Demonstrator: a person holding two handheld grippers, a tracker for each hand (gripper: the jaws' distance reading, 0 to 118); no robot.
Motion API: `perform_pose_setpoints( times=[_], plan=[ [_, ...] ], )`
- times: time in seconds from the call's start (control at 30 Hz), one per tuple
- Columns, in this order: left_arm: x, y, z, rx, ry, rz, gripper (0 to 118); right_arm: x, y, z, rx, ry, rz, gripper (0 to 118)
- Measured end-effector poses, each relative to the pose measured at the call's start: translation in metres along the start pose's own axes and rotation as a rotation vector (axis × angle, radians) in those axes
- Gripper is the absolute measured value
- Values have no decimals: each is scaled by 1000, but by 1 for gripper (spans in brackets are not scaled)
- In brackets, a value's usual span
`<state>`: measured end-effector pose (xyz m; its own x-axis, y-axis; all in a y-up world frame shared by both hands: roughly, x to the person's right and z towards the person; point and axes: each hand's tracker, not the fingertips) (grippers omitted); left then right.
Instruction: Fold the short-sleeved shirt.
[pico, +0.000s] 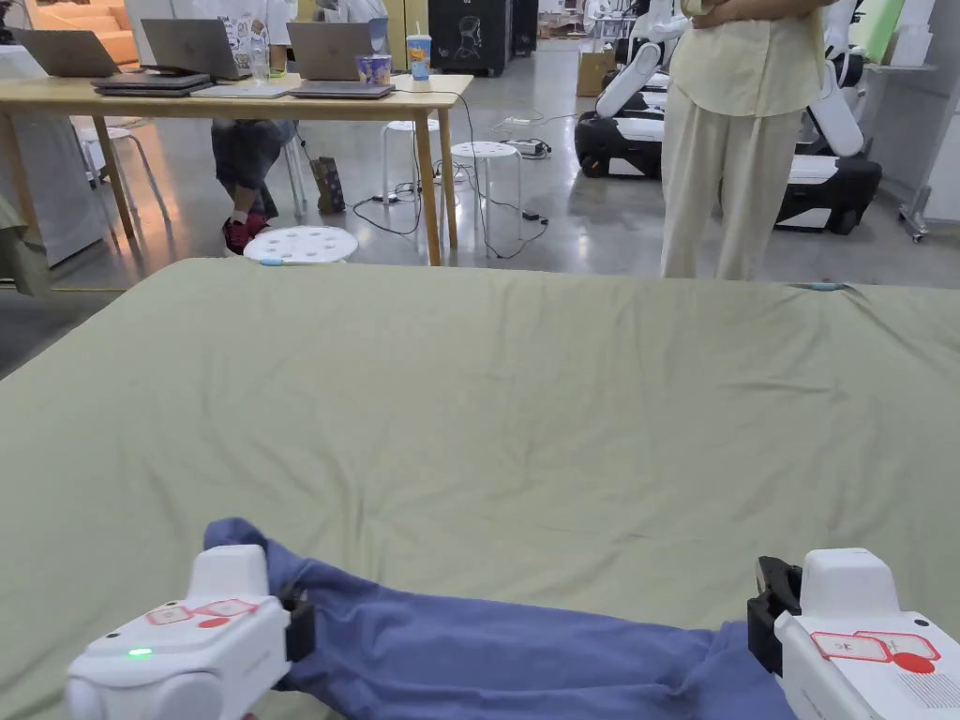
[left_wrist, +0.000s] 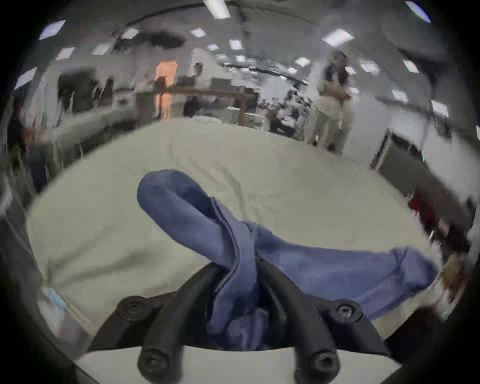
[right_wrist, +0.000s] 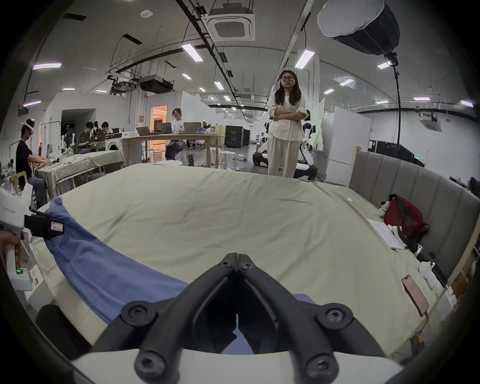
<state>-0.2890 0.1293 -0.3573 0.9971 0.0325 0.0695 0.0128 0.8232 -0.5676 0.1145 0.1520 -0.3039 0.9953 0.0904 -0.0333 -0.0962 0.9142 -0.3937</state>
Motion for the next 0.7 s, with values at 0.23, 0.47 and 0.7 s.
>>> perform_pose_setpoints(
  times=[0.23,0.47,0.7],
  plan=[
    [137,-9,-13,20,-59,-343,8,13,-11,0,-18,2,8,0],
    [228,-55,-55,-89,-38,-595,8,32,-22,6,-54,4,0,0],
    [212,-40,-38,-70,-158,-428,82,47,-30,6,-54,22,-24,0]
  ],
)
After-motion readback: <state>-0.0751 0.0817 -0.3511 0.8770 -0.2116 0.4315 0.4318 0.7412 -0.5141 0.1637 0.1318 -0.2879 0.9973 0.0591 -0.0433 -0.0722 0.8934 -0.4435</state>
